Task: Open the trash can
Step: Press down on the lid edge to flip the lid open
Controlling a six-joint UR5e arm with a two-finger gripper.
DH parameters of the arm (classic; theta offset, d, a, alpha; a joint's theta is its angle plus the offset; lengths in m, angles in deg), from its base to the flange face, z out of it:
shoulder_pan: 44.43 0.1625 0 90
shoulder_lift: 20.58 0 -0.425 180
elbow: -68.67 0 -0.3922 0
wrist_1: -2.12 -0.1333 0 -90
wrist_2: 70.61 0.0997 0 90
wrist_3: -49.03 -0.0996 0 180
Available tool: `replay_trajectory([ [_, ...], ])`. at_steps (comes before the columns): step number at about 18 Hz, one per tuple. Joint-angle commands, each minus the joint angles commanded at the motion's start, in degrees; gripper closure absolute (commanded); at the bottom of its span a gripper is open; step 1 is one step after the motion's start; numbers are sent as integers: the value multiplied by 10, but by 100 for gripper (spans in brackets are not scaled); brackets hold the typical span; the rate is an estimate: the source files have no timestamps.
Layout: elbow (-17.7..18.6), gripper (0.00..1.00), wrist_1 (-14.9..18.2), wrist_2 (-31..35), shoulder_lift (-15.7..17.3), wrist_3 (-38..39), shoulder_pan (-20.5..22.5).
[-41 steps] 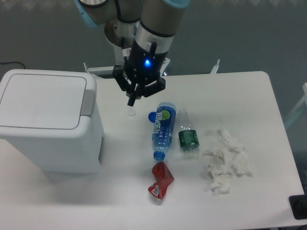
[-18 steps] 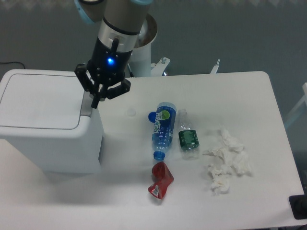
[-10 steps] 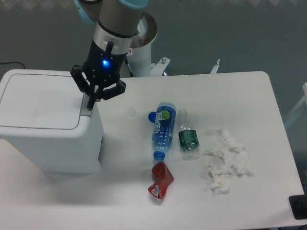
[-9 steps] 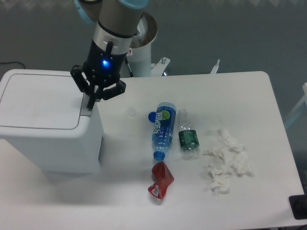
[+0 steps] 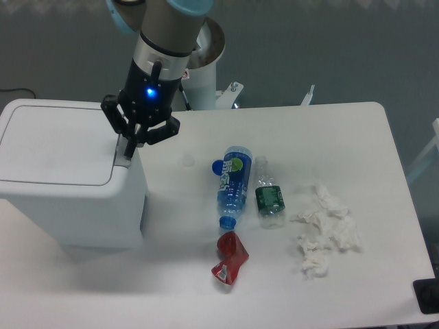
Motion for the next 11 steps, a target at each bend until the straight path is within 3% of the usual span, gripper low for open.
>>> replay_trajectory([
  [7,-3,100,0,0,1,-4,0],
  [8,-7,96,0,-2,0,-4,1],
  [10,-18,57,-7,-3,0,-4,4],
  [11,-23,54,-11,-2,-1,-3,6],
])
